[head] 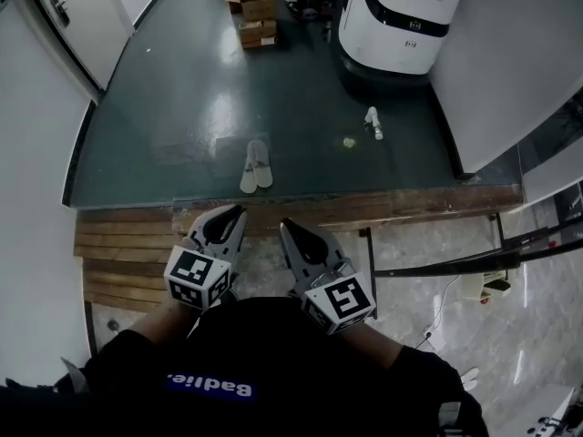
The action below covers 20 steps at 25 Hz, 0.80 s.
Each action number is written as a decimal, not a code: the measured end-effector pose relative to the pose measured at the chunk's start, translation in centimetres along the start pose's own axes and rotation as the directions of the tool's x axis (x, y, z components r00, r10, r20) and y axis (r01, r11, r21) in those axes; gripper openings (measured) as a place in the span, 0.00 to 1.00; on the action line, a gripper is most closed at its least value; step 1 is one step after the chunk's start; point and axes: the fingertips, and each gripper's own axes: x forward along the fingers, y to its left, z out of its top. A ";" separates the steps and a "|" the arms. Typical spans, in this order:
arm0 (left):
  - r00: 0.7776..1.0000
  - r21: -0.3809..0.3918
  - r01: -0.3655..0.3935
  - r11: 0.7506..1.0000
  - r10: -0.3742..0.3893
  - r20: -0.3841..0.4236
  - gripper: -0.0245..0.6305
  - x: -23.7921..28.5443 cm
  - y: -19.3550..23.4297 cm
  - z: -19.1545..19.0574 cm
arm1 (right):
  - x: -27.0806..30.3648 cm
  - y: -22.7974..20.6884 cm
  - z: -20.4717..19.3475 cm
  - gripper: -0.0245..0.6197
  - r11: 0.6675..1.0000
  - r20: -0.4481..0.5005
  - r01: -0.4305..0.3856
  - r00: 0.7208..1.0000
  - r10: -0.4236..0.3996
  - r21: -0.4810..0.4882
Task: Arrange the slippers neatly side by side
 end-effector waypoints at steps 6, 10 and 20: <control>0.998 0.011 0.003 1.000 -0.003 -0.062 0.10 3.6 -1.2 -0.7 | -0.9 -3.7 0.1 0.04 1.000 0.002 0.007 1.000 -0.007 0.030; 0.997 -0.020 -0.007 1.000 0.006 -0.081 0.10 4.9 1.3 -1.7 | 1.0 -4.7 -0.1 0.04 1.000 -0.009 0.010 1.000 -0.010 0.022; 0.993 -0.084 0.036 0.996 -0.046 -0.112 0.12 11.6 15.3 -5.1 | 11.7 -7.5 -1.8 0.04 0.990 -0.139 0.139 0.980 -0.140 -0.011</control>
